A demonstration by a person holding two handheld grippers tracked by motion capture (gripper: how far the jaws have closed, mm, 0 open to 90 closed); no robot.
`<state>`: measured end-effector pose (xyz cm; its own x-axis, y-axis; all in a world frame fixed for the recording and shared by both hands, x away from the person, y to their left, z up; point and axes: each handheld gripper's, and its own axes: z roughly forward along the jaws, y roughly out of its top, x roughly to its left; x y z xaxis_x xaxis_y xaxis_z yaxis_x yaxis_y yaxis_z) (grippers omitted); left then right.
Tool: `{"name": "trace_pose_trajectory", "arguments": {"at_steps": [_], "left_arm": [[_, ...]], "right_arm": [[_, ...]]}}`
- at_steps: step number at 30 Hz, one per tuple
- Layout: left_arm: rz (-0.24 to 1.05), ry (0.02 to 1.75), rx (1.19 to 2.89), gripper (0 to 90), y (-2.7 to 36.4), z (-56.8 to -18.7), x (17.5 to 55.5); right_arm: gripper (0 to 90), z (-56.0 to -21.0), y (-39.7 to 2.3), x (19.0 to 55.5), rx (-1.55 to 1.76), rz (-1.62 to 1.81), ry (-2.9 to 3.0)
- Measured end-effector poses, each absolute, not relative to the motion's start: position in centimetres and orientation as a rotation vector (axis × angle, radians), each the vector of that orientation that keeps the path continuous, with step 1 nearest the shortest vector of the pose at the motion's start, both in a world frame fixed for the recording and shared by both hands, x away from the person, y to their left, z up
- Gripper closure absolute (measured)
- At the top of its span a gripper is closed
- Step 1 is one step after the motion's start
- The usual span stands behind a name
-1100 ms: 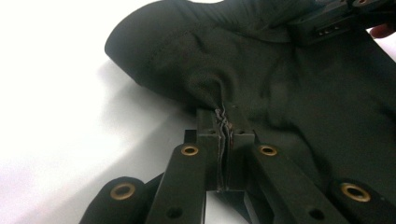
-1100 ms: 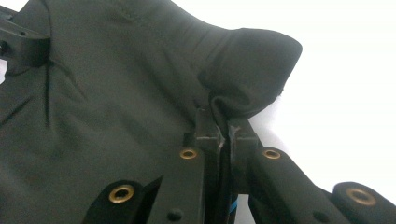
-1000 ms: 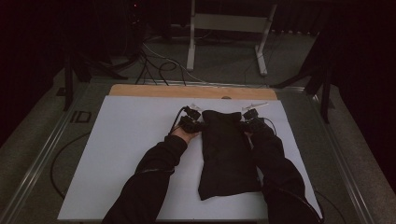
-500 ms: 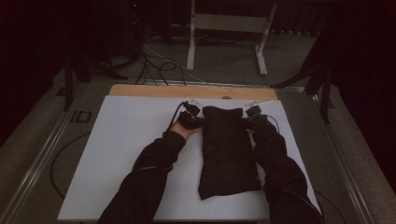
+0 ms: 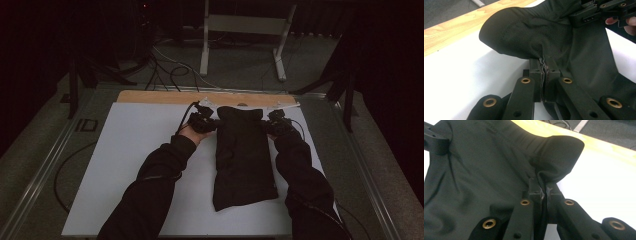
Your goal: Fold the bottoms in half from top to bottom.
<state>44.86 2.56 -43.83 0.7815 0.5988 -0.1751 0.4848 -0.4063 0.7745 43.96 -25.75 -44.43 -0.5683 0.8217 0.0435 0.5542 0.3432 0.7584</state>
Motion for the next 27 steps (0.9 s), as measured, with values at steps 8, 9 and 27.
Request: {"name": "trace_pose_trajectory", "arguments": {"at_steps": [8, 9, 27], "left_arm": [[0.157, 0.755, 2.081, 87.7, 2.5, -42.4, 43.9], [0.148, 0.752, 2.079, 87.8, 2.6, -42.4, 43.7], [0.119, 0.688, 2.125, 87.7, 2.5, -42.8, 40.5]], "right_arm": [[86.5, -43.3, -26.1, 42.9, 1.173, 1.092, 2.251], [86.5, -43.2, -26.2, 42.6, 1.171, 1.099, 2.247], [86.5, -43.8, -26.7, 38.5, 1.120, 1.125, 2.254]]}}
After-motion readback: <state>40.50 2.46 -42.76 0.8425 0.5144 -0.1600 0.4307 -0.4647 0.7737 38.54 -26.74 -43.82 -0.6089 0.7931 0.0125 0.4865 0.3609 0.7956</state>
